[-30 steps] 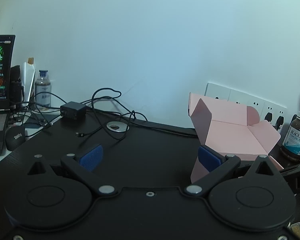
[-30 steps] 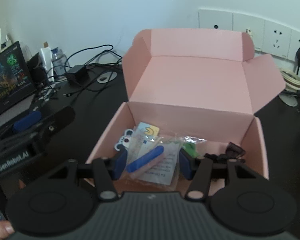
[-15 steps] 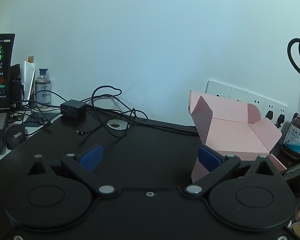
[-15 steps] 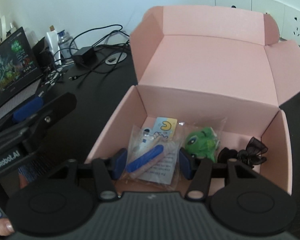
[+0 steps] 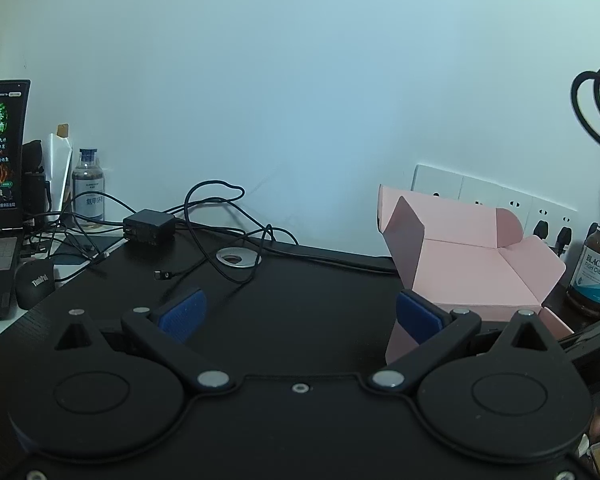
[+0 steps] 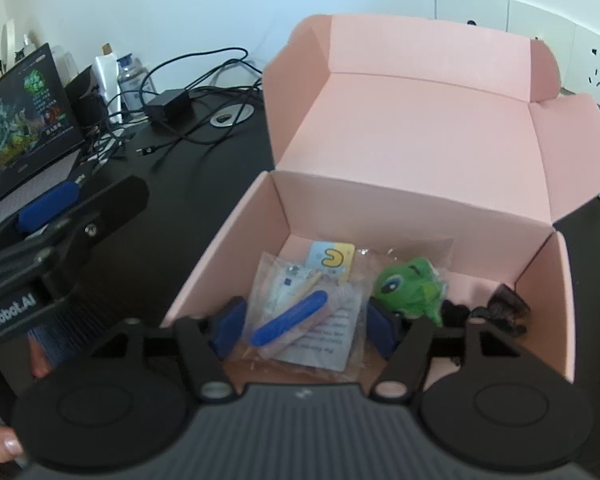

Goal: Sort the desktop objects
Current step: 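Lower the held bag into the pink box with the right gripper, then open the right gripper to release the bag in the box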

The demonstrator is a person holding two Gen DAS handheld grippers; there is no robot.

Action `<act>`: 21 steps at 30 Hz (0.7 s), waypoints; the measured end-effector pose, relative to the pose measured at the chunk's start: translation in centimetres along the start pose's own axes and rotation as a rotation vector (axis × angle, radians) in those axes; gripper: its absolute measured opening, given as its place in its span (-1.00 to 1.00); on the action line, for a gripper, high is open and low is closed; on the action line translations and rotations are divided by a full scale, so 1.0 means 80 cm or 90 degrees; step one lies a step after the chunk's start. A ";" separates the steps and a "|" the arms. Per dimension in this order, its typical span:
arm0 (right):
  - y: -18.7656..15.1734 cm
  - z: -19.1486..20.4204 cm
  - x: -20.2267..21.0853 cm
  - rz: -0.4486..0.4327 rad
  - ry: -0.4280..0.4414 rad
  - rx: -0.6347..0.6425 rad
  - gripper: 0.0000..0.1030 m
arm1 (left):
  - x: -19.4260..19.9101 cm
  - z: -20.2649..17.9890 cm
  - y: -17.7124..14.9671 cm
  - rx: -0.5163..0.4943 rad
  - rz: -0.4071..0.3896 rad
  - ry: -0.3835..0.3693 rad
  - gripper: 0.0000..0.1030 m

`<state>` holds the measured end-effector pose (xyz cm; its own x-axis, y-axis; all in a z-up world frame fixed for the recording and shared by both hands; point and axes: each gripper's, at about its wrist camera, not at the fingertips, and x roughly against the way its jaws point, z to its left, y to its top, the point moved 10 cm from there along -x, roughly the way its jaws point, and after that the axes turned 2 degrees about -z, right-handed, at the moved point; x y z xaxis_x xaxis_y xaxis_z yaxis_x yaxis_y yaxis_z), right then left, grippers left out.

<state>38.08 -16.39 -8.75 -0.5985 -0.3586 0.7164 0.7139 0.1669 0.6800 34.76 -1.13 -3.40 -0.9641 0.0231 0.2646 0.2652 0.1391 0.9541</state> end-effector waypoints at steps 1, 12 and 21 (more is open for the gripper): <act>0.001 0.000 0.001 -0.003 0.002 -0.002 0.34 | 0.000 0.000 0.000 0.000 0.000 0.000 1.00; 0.014 -0.005 0.017 -0.034 0.028 -0.024 0.54 | 0.001 0.008 0.003 0.016 -0.006 0.008 1.00; 0.018 -0.005 0.032 -0.061 0.049 -0.030 0.60 | 0.000 0.007 0.003 0.013 -0.008 0.008 1.00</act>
<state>37.73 -17.42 -5.98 -0.6365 -0.4405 0.6331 0.6721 0.0860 0.7355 34.82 -0.55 -3.22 -0.9671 0.0083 0.2541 0.2521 0.1599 0.9544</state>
